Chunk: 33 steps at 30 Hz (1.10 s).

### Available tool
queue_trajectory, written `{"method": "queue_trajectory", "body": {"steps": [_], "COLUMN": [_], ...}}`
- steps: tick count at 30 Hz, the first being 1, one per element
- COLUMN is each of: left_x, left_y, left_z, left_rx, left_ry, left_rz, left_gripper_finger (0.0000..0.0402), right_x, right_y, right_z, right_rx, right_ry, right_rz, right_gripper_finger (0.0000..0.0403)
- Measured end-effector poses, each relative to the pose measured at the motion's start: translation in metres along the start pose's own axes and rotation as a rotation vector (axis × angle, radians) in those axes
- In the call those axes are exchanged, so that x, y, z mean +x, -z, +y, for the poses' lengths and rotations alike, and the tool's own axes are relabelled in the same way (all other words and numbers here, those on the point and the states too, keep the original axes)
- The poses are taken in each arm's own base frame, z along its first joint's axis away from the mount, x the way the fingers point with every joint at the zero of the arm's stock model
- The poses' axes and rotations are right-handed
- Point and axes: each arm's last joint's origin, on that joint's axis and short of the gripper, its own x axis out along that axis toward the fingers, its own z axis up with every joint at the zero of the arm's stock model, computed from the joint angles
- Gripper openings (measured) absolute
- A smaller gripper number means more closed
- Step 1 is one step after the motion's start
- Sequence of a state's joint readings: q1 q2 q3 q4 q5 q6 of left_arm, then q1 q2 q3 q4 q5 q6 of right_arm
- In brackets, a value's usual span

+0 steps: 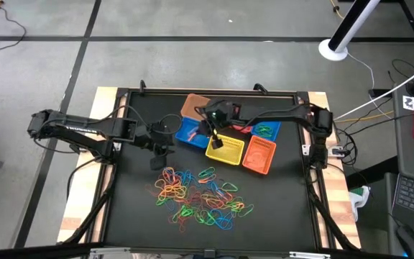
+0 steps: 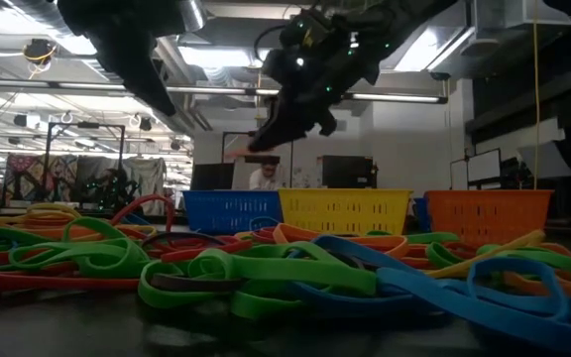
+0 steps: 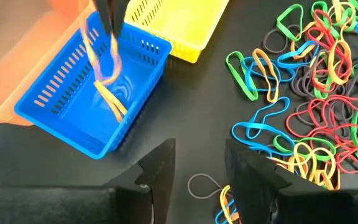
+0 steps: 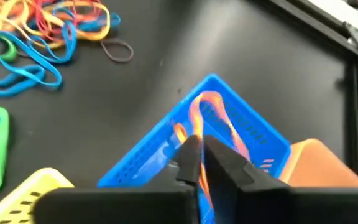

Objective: Sort rubber bands into baskets
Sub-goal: Put the orange rubber band into the left blue basket, then put the rubber band into the transparent orange basket

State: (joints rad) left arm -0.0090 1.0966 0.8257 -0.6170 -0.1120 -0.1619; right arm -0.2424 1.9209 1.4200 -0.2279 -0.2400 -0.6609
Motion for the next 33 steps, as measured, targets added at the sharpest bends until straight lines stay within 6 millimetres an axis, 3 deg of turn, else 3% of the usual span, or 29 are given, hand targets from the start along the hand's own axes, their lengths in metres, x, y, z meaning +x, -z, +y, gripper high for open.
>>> {"method": "queue_trajectory", "body": {"steps": [9, 16, 21, 33], "left_x": [0.0, 0.01, 0.032, 0.077], "left_y": [0.0, 0.001, 0.005, 0.014], "left_z": [-0.001, -0.011, -0.024, -0.04], "left_rx": [-0.071, -0.134, -0.108, -0.081], "left_ry": [0.002, 0.019, 0.022, 0.03], "left_rz": [0.001, 0.039, 0.117, 0.245], "left_gripper_finger": [0.0137, 0.0137, 0.0137, 0.0137], "right_x": [0.002, -0.005, -0.03, -0.114], "right_y": [0.003, 0.003, -0.007, -0.029], "right_z": [-0.002, -0.001, 0.002, 0.027], "right_rx": [0.008, 0.033, 0.037, 0.047], "right_ry": [0.072, 0.114, 0.097, 0.043], "right_rz": [0.064, 0.129, 0.145, 0.233], "right_gripper_finger": [0.0139, 0.0158, 0.0158, 0.0159]}}
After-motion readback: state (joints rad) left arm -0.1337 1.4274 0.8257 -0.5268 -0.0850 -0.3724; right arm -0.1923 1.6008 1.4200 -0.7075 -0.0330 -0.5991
